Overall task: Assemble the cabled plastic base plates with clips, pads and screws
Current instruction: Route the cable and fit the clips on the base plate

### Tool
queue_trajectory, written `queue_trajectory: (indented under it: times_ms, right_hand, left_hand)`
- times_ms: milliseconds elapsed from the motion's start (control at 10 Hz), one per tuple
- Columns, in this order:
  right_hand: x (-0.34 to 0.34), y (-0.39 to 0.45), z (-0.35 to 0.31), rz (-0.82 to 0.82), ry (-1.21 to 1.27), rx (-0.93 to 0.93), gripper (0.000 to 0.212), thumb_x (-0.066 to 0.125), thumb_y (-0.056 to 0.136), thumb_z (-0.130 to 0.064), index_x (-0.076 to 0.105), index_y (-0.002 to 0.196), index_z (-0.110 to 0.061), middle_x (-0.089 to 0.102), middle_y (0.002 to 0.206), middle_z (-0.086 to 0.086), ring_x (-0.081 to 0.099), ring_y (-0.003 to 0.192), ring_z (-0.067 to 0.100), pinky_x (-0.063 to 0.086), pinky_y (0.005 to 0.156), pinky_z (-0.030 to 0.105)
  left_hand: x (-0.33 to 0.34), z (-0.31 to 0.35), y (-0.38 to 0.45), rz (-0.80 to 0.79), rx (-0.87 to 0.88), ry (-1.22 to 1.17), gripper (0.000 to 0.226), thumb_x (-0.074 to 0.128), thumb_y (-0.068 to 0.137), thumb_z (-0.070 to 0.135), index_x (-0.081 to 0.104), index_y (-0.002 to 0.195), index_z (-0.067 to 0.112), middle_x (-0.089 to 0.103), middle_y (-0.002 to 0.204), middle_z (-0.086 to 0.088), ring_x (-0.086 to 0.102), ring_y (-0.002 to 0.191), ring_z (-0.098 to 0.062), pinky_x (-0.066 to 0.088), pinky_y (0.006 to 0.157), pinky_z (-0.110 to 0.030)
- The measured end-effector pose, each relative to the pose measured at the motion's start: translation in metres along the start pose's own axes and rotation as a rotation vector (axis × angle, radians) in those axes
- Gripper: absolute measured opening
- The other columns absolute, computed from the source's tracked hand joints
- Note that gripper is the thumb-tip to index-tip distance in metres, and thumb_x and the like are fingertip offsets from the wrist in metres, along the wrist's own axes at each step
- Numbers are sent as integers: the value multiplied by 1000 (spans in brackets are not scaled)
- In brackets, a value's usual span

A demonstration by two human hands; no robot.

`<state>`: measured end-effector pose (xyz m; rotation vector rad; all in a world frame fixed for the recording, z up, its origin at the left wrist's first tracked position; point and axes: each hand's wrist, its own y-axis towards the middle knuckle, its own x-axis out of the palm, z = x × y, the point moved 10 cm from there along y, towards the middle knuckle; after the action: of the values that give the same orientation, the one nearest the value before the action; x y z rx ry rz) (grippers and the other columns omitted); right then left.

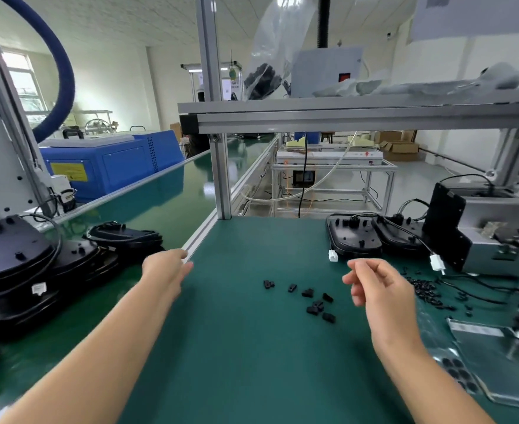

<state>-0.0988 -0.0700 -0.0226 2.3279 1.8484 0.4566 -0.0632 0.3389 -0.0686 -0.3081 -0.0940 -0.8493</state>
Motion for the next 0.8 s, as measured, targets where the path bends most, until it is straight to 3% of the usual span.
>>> queue_trajectory:
  times_ms: [100,200,300,400,600,700,800]
  right_hand:
    - [-16,-2,-12,-8,-6,-13,16,57,90,-12,69,79,-12,66,64,-2,51,54,7,44,47,17]
    - [-38,-4,-11,-34,-16,23,17,56,92,-10,69,81,-11,66,66,-1,52,55,7,45,48,18]
    - [-54,-5,-2,-133,104,115,23,54,93,-6,71,77,-9,64,69,4,51,55,11,44,47,20]
    - [-72,-8,9,-154,127,162,27,52,93,-6,71,74,-10,62,69,8,50,55,12,43,47,20]
    - [-93,-9,23,-51,190,160,22,54,92,-5,69,76,-6,61,65,5,49,54,13,44,47,20]
    - [-85,-11,24,-131,193,176,18,56,91,-9,68,79,-5,59,65,7,47,53,13,42,48,21]
    - [-61,-17,22,-389,74,229,16,63,83,-20,71,79,-7,58,63,9,44,51,15,38,47,22]
  left_hand:
    - [54,-29,-61,-219,-37,-72,10,53,91,-5,54,83,1,55,96,-14,59,89,-27,52,87,-34]
    - [95,-64,-109,-401,-164,-203,13,61,86,-6,59,99,-9,58,102,-23,66,92,-32,56,77,-33]
    - [132,-77,-157,-657,-285,-346,38,72,74,0,63,110,-6,65,107,-29,68,99,-35,59,72,-32]
    - [149,-92,-184,-776,-340,-385,47,75,67,2,65,113,-1,66,110,-29,67,103,-35,58,73,-31]
    - [147,-114,-183,-721,-356,-346,52,73,65,-2,62,115,-6,66,110,-29,68,100,-33,58,70,-28]
    - [141,-115,-182,-713,-352,-328,48,74,66,0,63,113,-5,65,111,-29,68,102,-33,58,71,-28]
    - [139,-118,-184,-734,-344,-256,41,77,65,6,71,105,1,70,106,-23,70,96,-27,58,68,-25]
